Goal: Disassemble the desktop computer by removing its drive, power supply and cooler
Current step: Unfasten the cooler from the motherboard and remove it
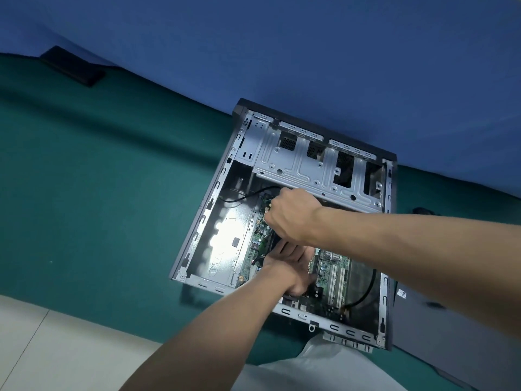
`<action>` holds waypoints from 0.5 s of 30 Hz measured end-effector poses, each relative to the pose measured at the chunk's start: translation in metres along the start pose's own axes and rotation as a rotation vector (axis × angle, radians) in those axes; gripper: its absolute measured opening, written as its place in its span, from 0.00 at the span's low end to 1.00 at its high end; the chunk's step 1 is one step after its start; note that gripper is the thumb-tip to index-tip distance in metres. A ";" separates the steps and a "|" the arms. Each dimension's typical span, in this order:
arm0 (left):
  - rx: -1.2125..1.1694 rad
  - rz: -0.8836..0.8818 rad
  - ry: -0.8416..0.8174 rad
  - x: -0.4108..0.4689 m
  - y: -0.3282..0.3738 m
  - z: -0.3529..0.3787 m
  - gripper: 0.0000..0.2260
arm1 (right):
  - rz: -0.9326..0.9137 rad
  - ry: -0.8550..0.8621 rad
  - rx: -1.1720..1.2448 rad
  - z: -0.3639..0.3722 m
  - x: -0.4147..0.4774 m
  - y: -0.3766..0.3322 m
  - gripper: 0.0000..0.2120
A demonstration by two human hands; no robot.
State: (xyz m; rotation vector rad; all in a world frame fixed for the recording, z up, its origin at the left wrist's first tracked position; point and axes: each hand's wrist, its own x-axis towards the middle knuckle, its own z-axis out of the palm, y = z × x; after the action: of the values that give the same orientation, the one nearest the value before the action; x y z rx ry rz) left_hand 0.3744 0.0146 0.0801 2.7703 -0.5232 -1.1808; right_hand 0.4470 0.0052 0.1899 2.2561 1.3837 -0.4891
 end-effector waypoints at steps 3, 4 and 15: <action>0.024 -0.007 0.025 -0.001 0.001 0.001 0.32 | -0.029 0.040 0.096 0.002 0.002 0.003 0.19; 0.029 -0.013 0.040 0.000 0.001 0.001 0.32 | -0.016 0.014 0.177 0.002 0.003 0.006 0.19; 0.034 -0.008 0.041 0.004 0.001 0.007 0.32 | 0.558 -0.562 0.998 -0.008 0.009 0.018 0.16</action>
State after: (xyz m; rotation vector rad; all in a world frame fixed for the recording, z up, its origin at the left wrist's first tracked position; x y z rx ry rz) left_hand 0.3720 0.0125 0.0726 2.8206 -0.5337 -1.1252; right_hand 0.4672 0.0091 0.1951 2.6946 0.1564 -1.6977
